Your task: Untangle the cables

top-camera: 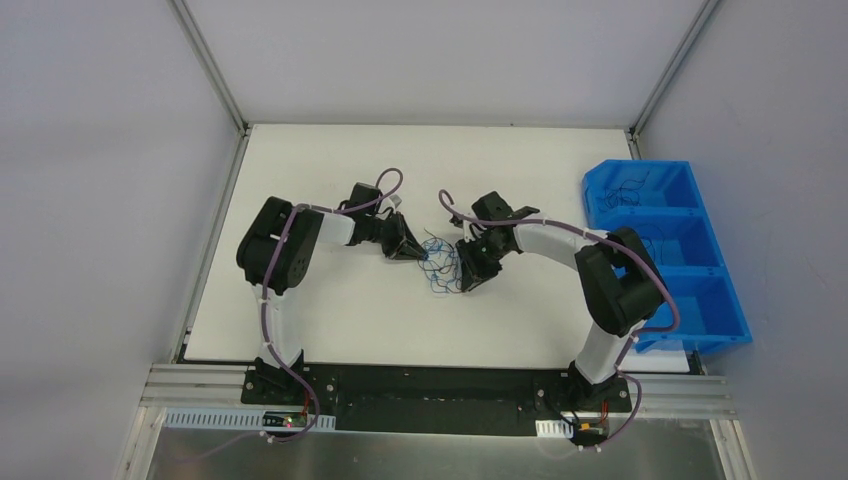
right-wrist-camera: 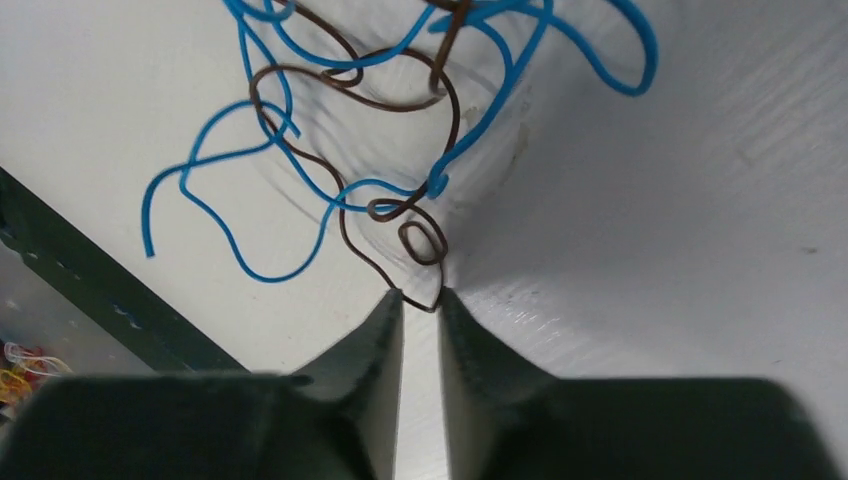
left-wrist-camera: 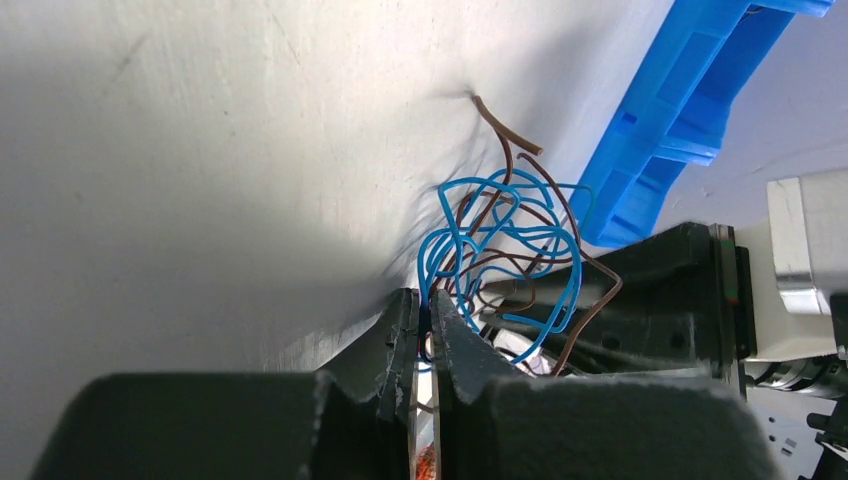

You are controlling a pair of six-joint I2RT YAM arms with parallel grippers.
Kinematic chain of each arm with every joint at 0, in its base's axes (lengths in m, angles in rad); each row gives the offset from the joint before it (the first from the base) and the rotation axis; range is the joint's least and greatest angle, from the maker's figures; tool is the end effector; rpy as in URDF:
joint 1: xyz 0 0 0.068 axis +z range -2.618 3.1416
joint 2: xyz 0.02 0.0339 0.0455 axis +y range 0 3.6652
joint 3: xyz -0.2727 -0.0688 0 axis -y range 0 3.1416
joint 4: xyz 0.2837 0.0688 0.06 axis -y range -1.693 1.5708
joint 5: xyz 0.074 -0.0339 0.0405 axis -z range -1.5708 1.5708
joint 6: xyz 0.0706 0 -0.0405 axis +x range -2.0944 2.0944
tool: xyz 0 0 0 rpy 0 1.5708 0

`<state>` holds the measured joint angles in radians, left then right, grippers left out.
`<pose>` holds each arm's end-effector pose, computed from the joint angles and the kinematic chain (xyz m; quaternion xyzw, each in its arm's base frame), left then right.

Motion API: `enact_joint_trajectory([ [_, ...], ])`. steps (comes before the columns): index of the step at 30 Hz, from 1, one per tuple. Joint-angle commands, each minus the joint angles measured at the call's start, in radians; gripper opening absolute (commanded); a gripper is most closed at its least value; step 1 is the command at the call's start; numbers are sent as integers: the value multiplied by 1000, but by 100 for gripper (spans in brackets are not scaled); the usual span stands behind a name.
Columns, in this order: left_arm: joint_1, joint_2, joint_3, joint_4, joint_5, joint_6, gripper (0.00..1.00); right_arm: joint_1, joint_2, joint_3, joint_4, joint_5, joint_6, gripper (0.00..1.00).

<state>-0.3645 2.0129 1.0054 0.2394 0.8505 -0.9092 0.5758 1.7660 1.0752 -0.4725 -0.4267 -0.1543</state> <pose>0.3787 -0.2013 0.0684 -0.0703 0.8510 -0.5169 0.0603 0.3067 0.2339 0.1196 -0.3817 0.8787 0.2441 0.1500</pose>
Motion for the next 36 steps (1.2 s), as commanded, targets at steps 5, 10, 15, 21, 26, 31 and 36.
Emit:
enact_joint_trajectory([
  [5,101,-89,9,-162,-28,139,0,-85,-83,11,-166,40,-140,0],
  [10,251,-136,5,-231,-21,195,0,-278,-215,37,-297,179,-239,0],
  [15,389,-147,43,-380,-24,295,0,-461,-311,97,-378,301,-331,0],
  [21,513,-132,105,-545,-57,439,0,-634,-387,236,-393,378,-390,0],
  [26,577,-103,146,-610,-90,498,0,-740,-425,383,-354,419,-429,0],
  [31,599,-72,180,-650,-111,531,0,-825,-417,560,-327,452,-442,0],
  [36,604,-55,190,-676,-115,559,0,-913,-385,757,-312,437,-411,0],
])
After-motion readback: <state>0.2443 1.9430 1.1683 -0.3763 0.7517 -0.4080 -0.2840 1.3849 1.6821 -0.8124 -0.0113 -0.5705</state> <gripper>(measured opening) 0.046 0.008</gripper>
